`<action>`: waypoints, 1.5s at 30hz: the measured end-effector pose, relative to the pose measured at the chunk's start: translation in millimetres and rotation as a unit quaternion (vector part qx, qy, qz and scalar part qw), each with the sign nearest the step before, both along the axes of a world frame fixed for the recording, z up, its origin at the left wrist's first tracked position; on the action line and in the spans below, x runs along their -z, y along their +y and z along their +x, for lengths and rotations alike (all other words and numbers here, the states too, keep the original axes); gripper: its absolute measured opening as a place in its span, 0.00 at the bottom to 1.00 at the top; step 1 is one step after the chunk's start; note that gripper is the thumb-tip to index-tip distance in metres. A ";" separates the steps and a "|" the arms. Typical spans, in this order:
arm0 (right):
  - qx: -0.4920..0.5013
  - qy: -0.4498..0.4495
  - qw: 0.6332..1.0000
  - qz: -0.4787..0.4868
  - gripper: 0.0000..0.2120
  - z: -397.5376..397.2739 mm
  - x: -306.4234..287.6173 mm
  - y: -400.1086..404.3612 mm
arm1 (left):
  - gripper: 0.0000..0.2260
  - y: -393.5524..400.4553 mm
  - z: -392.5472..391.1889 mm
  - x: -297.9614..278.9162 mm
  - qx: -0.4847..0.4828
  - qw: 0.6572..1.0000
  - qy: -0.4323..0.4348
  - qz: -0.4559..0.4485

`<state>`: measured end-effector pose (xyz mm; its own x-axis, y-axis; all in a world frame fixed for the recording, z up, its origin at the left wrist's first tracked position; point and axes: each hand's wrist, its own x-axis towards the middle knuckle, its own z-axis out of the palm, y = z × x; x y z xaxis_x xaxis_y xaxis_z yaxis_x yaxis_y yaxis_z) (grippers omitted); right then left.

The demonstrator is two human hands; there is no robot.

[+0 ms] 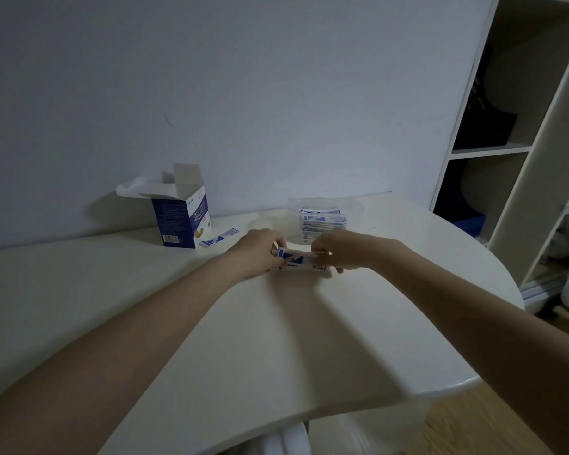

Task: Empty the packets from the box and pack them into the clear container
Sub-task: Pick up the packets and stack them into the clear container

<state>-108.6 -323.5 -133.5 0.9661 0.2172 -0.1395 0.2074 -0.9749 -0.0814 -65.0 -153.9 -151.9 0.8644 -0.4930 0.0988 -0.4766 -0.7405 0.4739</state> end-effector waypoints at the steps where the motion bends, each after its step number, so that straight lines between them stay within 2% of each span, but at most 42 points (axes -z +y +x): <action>1: 0.004 -0.006 1.000 0.004 0.08 0.9 1.3 0.9 | 0.08 0.4 -2.1 1.3 0.003 1.000 -0.007 0.019; 4: 0.009 0.009 1.000 -0.017 0.05 1.2 3.7 4.8 | 0.13 -3.0 -4.7 11.2 0.004 0.988 -0.060 0.141; 6: 0.016 0.019 0.999 -0.028 0.03 1.6 4.7 5.2 | 0.14 -5.7 -4.7 15.0 0.003 0.981 -0.083 0.176; 9: 0.031 -0.004 1.000 -0.003 0.07 1.6 5.9 4.5 | 0.13 -6.4 -5.6 9.1 0.012 0.983 -0.063 0.172; 14: 0.023 -0.031 0.999 0.017 0.16 3.1 10.0 6.2 | 0.09 0.8 -4.0 2.0 0.021 0.995 0.004 0.100; 16: 0.017 -0.028 0.998 0.061 0.15 5.4 6.1 2.0 | 0.08 3.0 2.1 -3.2 0.018 0.999 0.026 0.043; 18: 0.040 -0.076 0.990 0.114 0.10 7.8 -8.7 -7.2 | 0.04 1.5 14.4 -15.4 -0.006 0.995 0.046 -0.094; 19: 0.066 -0.112 0.977 0.167 0.07 10.9 -17.4 -14.0 | 0.03 0.0 20.6 -24.1 -0.019 0.981 0.068 -0.182; 20: 0.096 -0.145 0.953 0.247 0.05 16.9 -27.1 -21.7 | 0.03 -4.1 27.8 -34.1 -0.027 0.959 0.098 -0.266; 22: 0.157 -0.178 0.873 0.427 0.08 27.8 -42.9 -33.4 | 0.06 -16.0 40.4 -50.3 -0.042 0.909 0.149 -0.387; 24: 0.213 -0.182 0.811 0.514 0.09 40.7 -51.0 -40.0 | 0.04 -33.6 51.6 -59.0 -0.080 0.891 0.158 -0.419; 25: 0.242 -0.186 0.804 0.511 0.10 46.5 -51.5 -41.5 | 0.01 -42.9 55.6 -61.1 -0.109 0.899 0.140 -0.401; 26: 0.269 -0.195 0.810 0.483 0.10 52.3 -50.2 -42.9 | 0.06 -51.1 60.3 -59.9 -0.141 0.915 0.105 -0.362; 27: 0.288 -0.210 0.824 0.441 0.10 57.4 -47.8 -44.6 | 0.10 -58.7 65.5 -57.4 -0.163 0.936 0.067 -0.305; 29: 0.302 -0.234 0.854 0.354 0.08 67.3 -42.2 -48.0 | 0.13 -70.8 69.7 -55.1 -0.174 0.969 -0.008 -0.176; 32: 0.304 -0.234 0.884 0.265 0.07 80.3 -33.2 -50.3 | 0.11 -87.0 79.9 -50.2 -0.162 0.984 -0.032 -0.073; 38: 0.302 -0.209 0.909 0.196 0.08 93.4 -16.7 -50.9 | 0.07 -92.6 93.9 -39.3 -0.130 0.984 -0.098 0.074; 43: 0.291 -0.220 0.923 0.120 0.05 90.9 -11.3 -48.2 | 0.04 -92.5 94.0 -34.8 -0.091 0.959 -0.206 0.170; 45: 0.285 -0.225 0.927 0.091 0.06 89.3 -11.4 -45.6 | 0.08 -92.5 95.1 -32.5 -0.091 0.944 -0.244 0.201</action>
<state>-19.3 -369.1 -122.1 0.8822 -0.3668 0.2953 -0.2850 -0.9151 -0.2854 30.1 -246.4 -119.4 0.8382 -0.4231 0.3441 -0.4132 -0.9045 -0.1058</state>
